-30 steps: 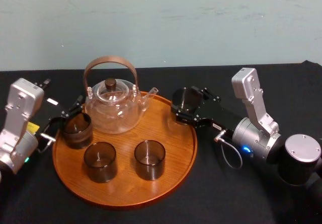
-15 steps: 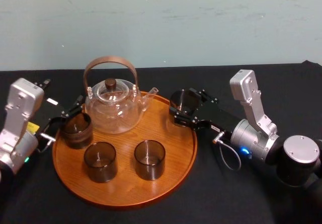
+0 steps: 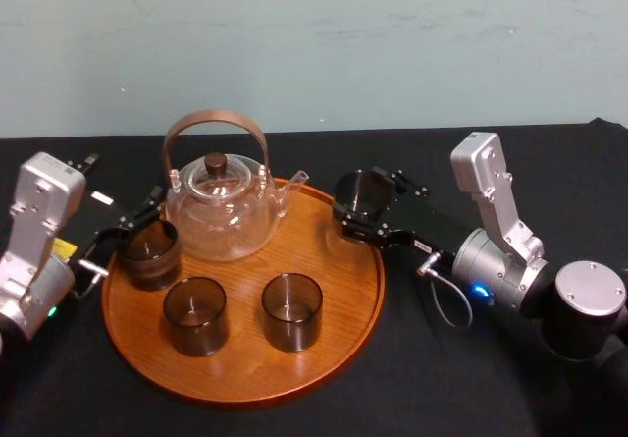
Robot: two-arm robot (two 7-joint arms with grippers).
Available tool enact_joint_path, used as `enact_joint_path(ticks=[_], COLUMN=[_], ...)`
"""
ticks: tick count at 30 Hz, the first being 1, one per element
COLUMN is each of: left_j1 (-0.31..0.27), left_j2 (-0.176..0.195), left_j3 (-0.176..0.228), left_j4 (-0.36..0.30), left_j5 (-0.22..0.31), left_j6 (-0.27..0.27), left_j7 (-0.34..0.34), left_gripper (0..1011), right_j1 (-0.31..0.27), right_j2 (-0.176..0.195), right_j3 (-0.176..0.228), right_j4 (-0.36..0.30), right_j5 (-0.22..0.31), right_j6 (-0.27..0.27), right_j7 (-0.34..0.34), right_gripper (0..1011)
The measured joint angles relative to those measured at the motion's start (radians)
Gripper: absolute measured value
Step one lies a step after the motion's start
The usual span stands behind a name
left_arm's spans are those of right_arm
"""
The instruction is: Pick up the glass from the table and place it on the tray.
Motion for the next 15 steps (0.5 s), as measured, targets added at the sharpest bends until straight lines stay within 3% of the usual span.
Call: enact_joint_path(ticks=[15], left_j1=[0.0], left_j2=[0.0], left_j3=[0.0], left_j4=[0.0], left_j5=[0.0], left_j6=[0.0], left_j7=[0.0], left_gripper=[1001], right_j1=[0.019], right_j2=[-0.016], right_j3=[-0.022], right_j4=[0.022], right_j5=[-0.014], right_j6=[-0.012], right_j7=[0.01], right_gripper=[904])
